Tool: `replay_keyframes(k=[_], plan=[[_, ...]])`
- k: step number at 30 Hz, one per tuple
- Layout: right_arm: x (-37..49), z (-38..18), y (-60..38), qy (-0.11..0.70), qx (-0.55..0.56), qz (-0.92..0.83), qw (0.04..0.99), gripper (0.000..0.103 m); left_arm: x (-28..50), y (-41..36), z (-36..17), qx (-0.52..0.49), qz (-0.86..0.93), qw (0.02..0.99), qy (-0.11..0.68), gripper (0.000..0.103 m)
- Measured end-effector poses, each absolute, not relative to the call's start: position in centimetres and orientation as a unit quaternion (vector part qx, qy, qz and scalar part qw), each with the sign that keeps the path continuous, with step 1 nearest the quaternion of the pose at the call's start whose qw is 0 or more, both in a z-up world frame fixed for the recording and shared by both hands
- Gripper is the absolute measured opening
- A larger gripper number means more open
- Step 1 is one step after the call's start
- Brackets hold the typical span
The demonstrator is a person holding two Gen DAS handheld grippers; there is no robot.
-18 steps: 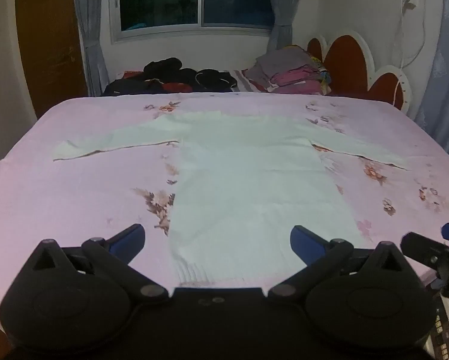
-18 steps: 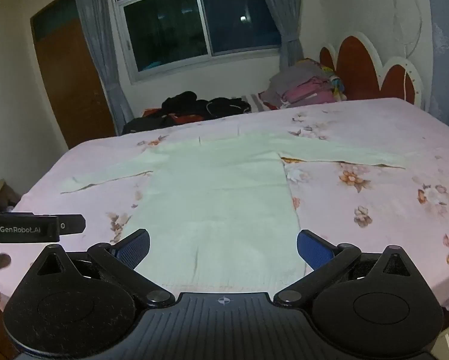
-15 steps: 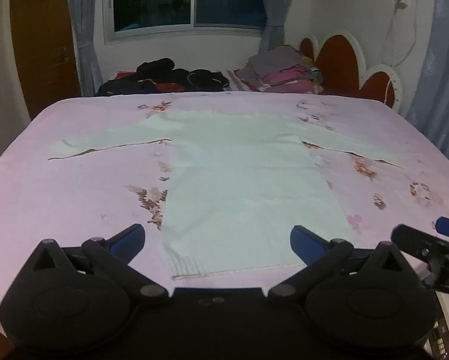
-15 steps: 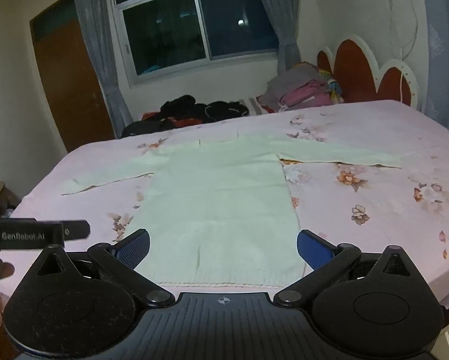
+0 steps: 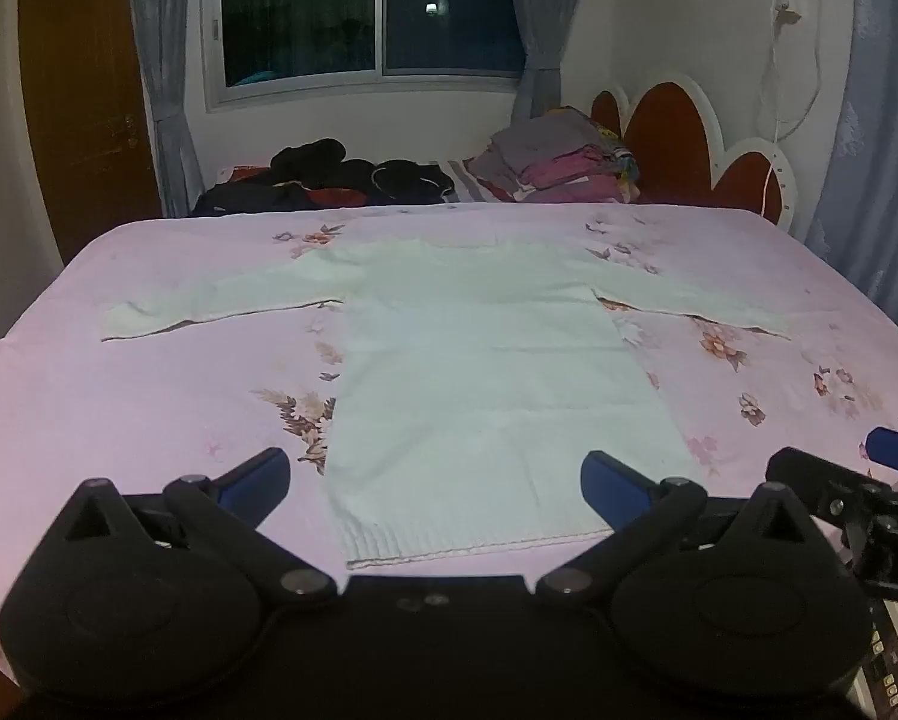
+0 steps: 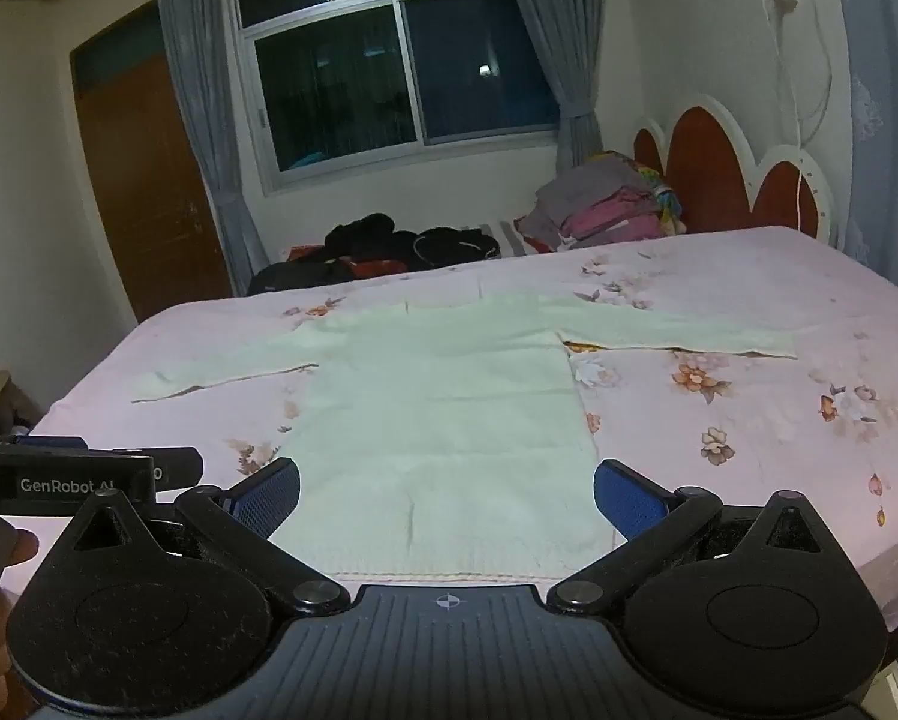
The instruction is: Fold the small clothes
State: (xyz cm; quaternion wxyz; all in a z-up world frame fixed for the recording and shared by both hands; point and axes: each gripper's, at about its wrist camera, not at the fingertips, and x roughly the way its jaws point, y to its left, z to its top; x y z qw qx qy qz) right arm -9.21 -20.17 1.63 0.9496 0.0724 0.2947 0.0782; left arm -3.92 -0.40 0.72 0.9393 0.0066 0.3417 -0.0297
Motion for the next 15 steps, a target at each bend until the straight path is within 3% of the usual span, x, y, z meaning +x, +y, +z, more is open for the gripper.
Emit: replay_keyframes(k=[15], plan=[[-8.26, 1.17, -20.69, 0.306, 0.081, 0.072, 0.946, 0.103, -3.64, -1.39, 0.64, 0.013, -0.038, 0.936, 0.351, 0.103]])
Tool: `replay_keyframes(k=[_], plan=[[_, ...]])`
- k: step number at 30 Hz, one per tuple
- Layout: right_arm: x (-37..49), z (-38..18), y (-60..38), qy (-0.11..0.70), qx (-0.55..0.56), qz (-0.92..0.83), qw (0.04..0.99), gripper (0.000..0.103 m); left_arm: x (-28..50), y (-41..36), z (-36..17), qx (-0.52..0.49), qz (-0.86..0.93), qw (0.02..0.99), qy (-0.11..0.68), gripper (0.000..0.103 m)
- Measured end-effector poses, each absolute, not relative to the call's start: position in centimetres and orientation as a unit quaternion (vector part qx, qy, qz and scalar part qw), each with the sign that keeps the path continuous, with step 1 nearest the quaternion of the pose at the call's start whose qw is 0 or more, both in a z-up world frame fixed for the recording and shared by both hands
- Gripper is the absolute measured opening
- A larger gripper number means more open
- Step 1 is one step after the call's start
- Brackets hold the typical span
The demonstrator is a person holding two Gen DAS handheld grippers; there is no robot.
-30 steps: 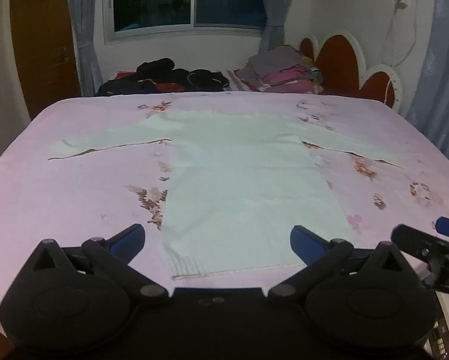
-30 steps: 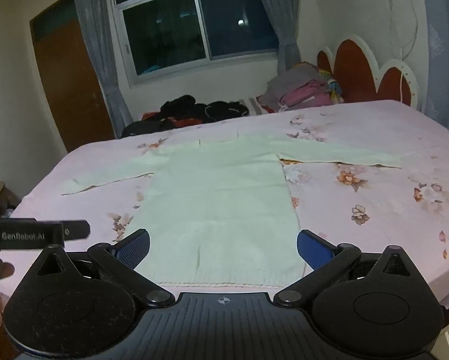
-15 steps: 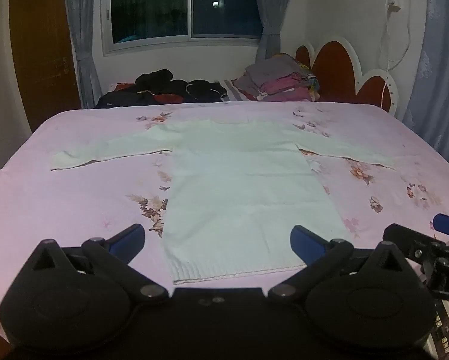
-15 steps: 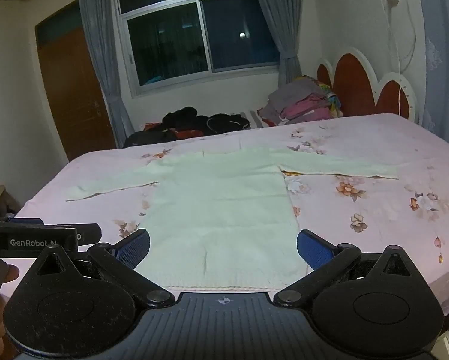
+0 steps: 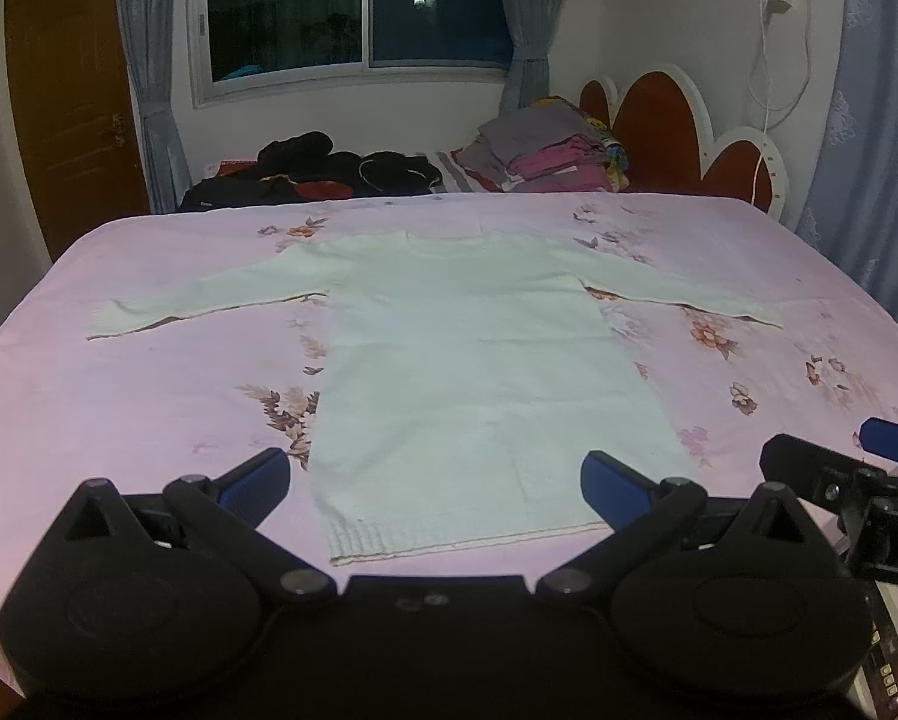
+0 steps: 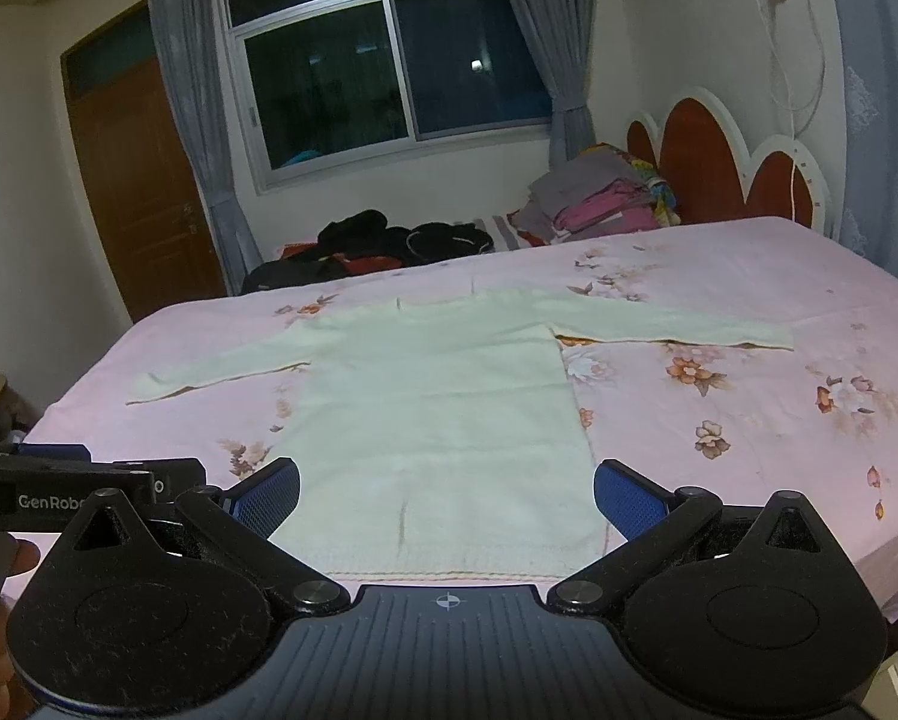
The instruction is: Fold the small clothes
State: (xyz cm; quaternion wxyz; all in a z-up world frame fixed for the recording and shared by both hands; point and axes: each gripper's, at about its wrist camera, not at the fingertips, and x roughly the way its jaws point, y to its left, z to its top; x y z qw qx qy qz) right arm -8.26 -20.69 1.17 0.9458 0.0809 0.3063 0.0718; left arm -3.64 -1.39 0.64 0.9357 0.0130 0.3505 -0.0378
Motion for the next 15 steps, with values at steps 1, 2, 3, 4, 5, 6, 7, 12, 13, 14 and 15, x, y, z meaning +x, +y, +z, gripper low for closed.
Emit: replay_keyframes(k=[1, 2, 3, 4, 5, 6, 7, 12, 13, 14, 15], plan=[[-8.32, 1.22, -20.7, 0.306, 0.082, 0.071, 0.946, 0.103, -3.64, -1.54, 0.59, 0.013, -0.037, 0.936, 0.351, 0.103], [-8.09, 1.16, -20.78, 0.307, 0.083, 0.071, 0.946, 0.103, -3.63, -1.49, 0.59, 0.013, -0.036, 0.935, 0.351, 0.103], [-8.1, 1.21, -20.78, 0.307, 0.084, 0.071, 0.945, 0.103, -3.67, -1.52, 0.58, 0.013, -0.036, 0.935, 0.351, 0.103], [-8.06, 1.21, -20.86, 0.307, 0.085, 0.071, 0.945, 0.103, -3.65, -1.51, 0.56, 0.013, -0.034, 0.935, 0.351, 0.103], [-8.03, 1.25, -20.87, 0.307, 0.086, 0.071, 0.945, 0.103, -3.64, -1.56, 0.55, 0.013, -0.033, 0.935, 0.352, 0.103], [-8.0, 1.29, -20.89, 0.307, 0.086, 0.072, 0.945, 0.103, -3.61, -1.57, 0.53, 0.014, -0.03, 0.935, 0.352, 0.103], [-7.95, 1.33, -20.94, 0.307, 0.086, 0.073, 0.945, 0.103, -3.61, -1.58, 0.49, 0.014, -0.029, 0.935, 0.352, 0.103], [-7.66, 1.25, -20.94, 0.307, 0.085, 0.076, 0.945, 0.103, -3.38, -1.4, 0.28, 0.014, -0.02, 0.935, 0.353, 0.103], [-7.63, 1.26, -20.91, 0.307, 0.084, 0.077, 0.945, 0.103, -3.35, -1.36, 0.27, 0.014, -0.018, 0.935, 0.353, 0.103], [-7.58, 1.28, -20.9, 0.307, 0.083, 0.076, 0.945, 0.103, -3.31, -1.38, 0.22, 0.015, -0.015, 0.936, 0.352, 0.103], [-7.54, 1.31, -20.91, 0.306, 0.082, 0.075, 0.945, 0.103, -3.26, -1.33, 0.2, 0.017, -0.012, 0.936, 0.352, 0.103]])
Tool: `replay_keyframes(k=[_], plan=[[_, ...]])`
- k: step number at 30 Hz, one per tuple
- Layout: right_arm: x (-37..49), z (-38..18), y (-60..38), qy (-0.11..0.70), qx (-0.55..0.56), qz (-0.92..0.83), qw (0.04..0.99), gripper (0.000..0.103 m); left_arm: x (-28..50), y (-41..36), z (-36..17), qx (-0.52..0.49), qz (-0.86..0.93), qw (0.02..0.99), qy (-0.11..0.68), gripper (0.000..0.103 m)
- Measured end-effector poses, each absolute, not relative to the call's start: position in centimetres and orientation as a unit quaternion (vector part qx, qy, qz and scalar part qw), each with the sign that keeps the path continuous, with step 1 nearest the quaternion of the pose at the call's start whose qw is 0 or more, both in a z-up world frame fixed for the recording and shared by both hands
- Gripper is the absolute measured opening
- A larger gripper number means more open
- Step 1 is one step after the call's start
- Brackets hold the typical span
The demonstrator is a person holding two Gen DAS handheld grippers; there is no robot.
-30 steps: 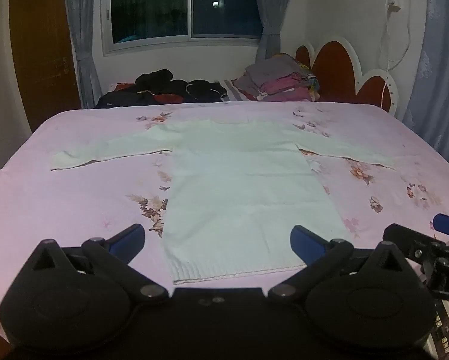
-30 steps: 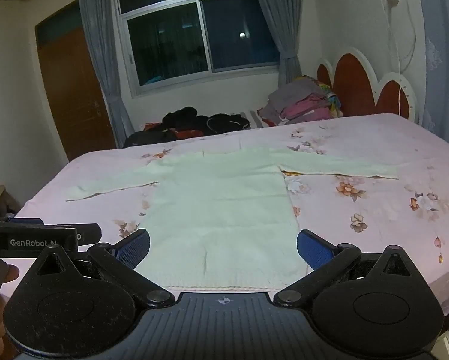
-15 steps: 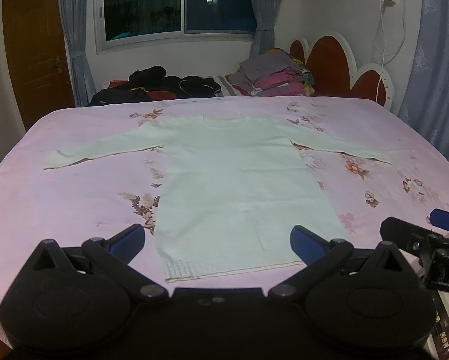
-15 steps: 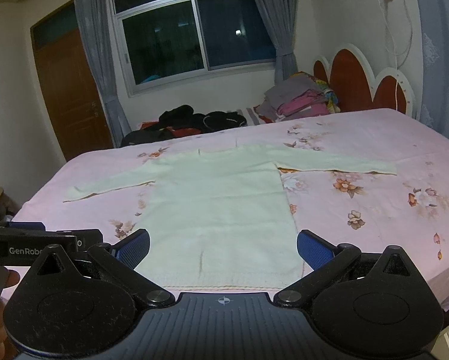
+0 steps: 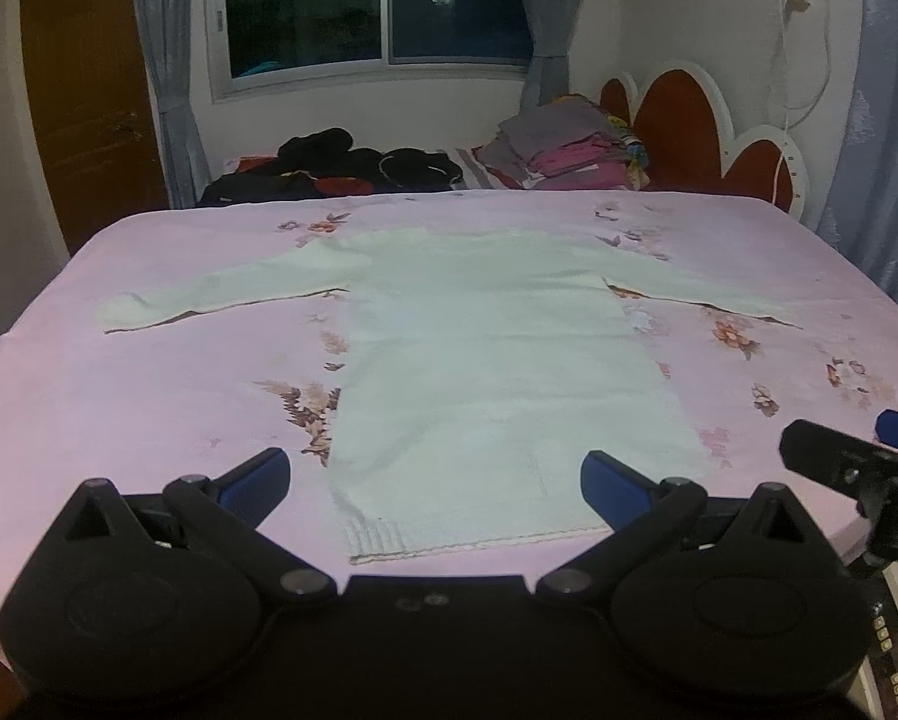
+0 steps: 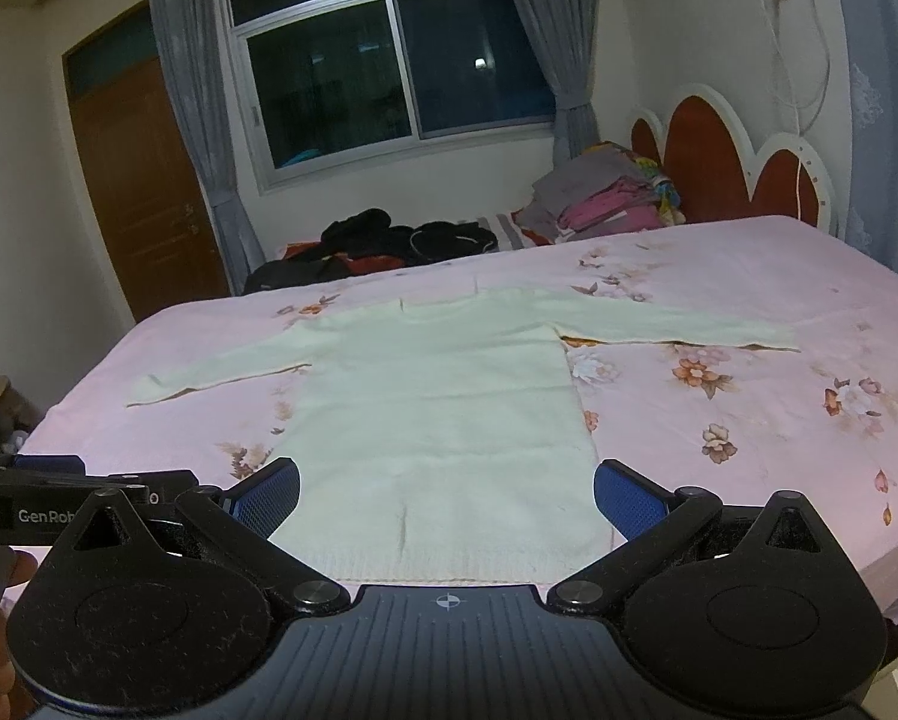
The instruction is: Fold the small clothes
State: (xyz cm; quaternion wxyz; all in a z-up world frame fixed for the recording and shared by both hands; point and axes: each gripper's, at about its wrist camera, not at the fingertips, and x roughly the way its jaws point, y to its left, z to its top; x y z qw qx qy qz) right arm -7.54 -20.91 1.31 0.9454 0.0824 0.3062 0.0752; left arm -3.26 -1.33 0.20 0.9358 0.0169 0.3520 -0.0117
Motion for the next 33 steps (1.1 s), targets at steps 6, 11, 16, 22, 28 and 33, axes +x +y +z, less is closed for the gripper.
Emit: replay_keyframes(k=[6, 11, 16, 22, 28, 33], plan=[[-7.1, 1.4, -20.7, 0.305, 0.08, 0.069, 0.946, 0.103, -3.1, -0.7, 0.0, 0.016, 0.001, 0.936, 0.352, 0.103], [-6.7, 1.5, -20.3, 0.305, 0.08, 0.072, 0.946, 0.103, -3.2, -0.3, -0.1, 0.017, 0.01, 0.936, 0.35, 0.103], [-6.5, 1.4, -20.0, 0.305, 0.077, 0.075, 0.946, 0.103, -3.2, 0.1, -0.1, 0.013, 0.014, 0.936, 0.351, 0.103], [-6.1, 1.2, -20.0, 0.305, 0.078, 0.075, 0.946, 0.103, -3.2, 0.4, -0.2, 0.011, 0.017, 0.936, 0.352, 0.103], [-5.9, 1.0, -19.6, 0.305, 0.077, 0.077, 0.946, 0.103, -3.2, 0.5, -0.3, 0.011, 0.017, 0.936, 0.352, 0.103], [-5.9, 1.0, -19.6, 0.306, 0.077, 0.076, 0.946, 0.103, -3.1, 0.6, -0.3, 0.01, 0.016, 0.935, 0.354, 0.103]])
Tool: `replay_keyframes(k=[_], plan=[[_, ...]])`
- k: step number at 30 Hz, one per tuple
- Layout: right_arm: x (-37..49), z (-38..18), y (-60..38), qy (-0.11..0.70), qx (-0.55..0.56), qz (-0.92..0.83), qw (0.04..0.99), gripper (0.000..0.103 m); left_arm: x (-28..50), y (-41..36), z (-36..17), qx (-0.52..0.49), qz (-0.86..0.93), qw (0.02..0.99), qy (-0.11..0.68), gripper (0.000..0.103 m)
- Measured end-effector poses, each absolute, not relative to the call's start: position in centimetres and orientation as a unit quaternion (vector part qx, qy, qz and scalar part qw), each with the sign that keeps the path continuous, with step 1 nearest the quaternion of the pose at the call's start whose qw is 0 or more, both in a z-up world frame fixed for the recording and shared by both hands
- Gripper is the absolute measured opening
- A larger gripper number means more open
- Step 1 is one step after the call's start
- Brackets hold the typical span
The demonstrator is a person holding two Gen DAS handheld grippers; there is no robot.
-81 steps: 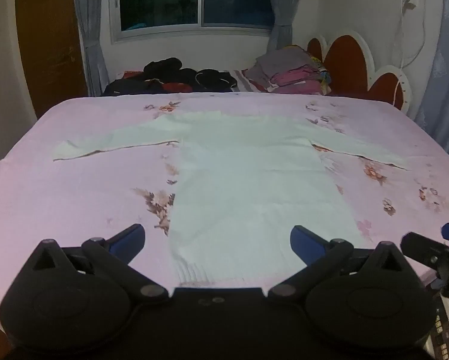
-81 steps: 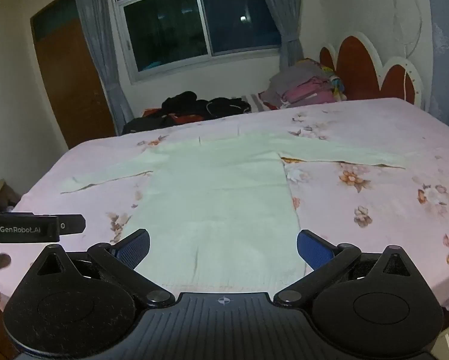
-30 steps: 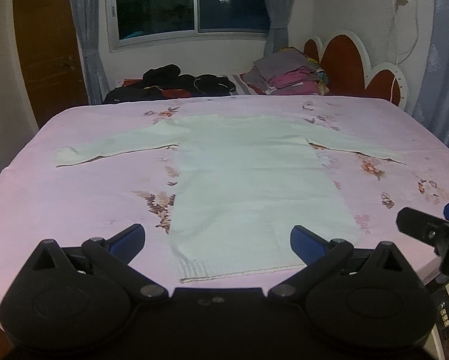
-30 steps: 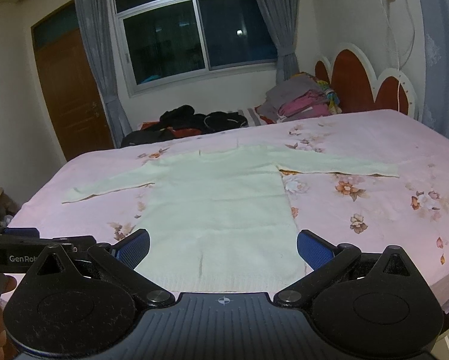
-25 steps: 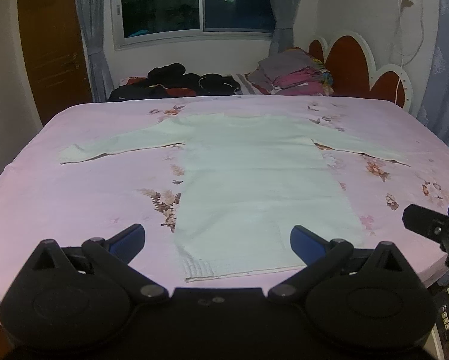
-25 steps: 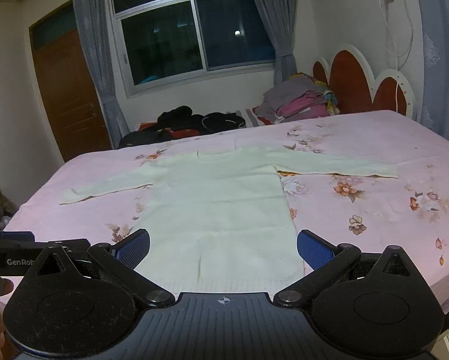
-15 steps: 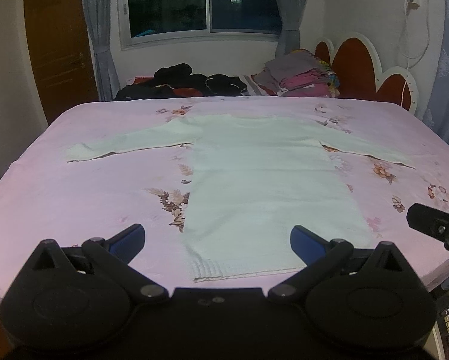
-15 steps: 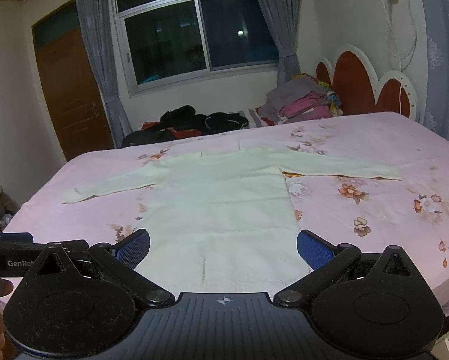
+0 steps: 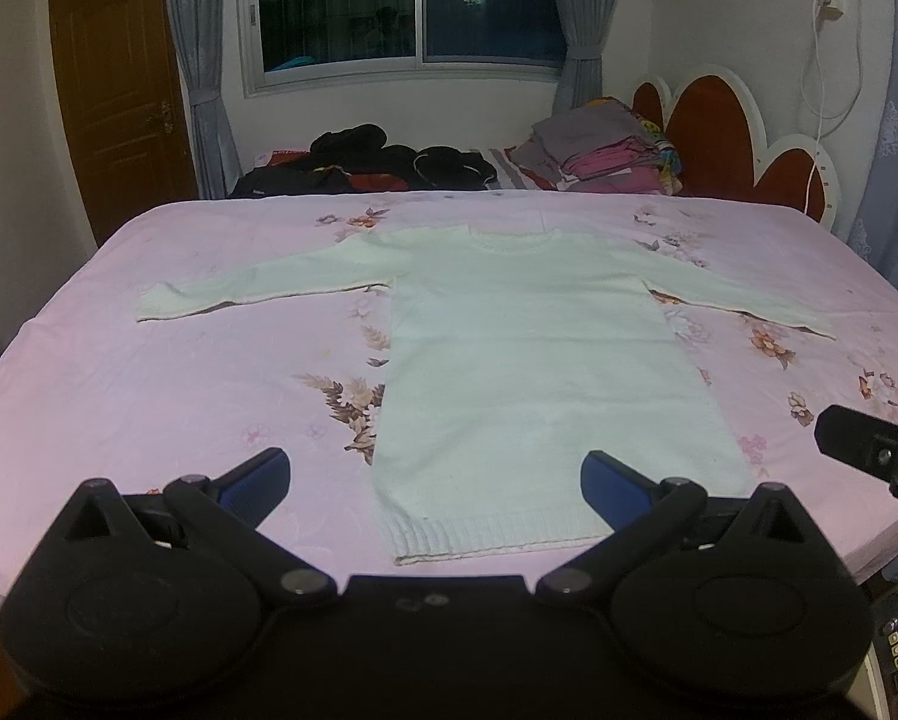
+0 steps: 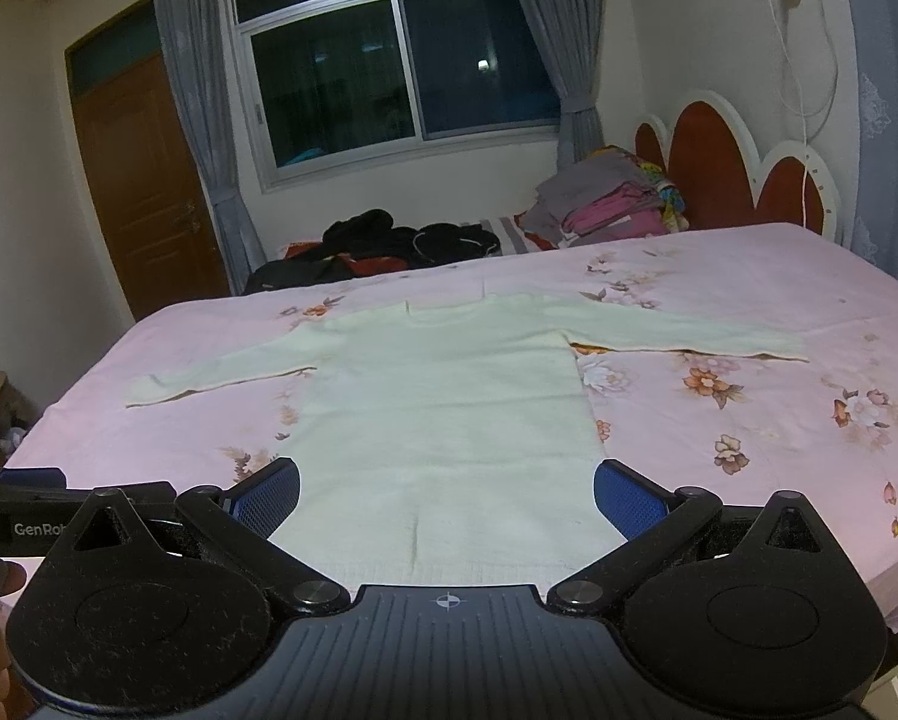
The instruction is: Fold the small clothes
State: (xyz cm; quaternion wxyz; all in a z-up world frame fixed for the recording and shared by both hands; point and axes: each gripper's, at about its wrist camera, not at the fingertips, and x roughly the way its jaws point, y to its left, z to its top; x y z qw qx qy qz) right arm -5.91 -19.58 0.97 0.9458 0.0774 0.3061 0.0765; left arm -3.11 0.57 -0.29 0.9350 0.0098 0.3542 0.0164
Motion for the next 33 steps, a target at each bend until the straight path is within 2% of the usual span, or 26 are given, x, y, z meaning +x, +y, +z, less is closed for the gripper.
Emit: replay_keyframes(k=[33], plan=[[-3.9, 0.4, -18.9, 0.313, 0.078, 0.07, 0.944, 0.103, -0.9, 1.7, -1.1, 0.016, 0.022, 0.933, 0.36, 0.103]])
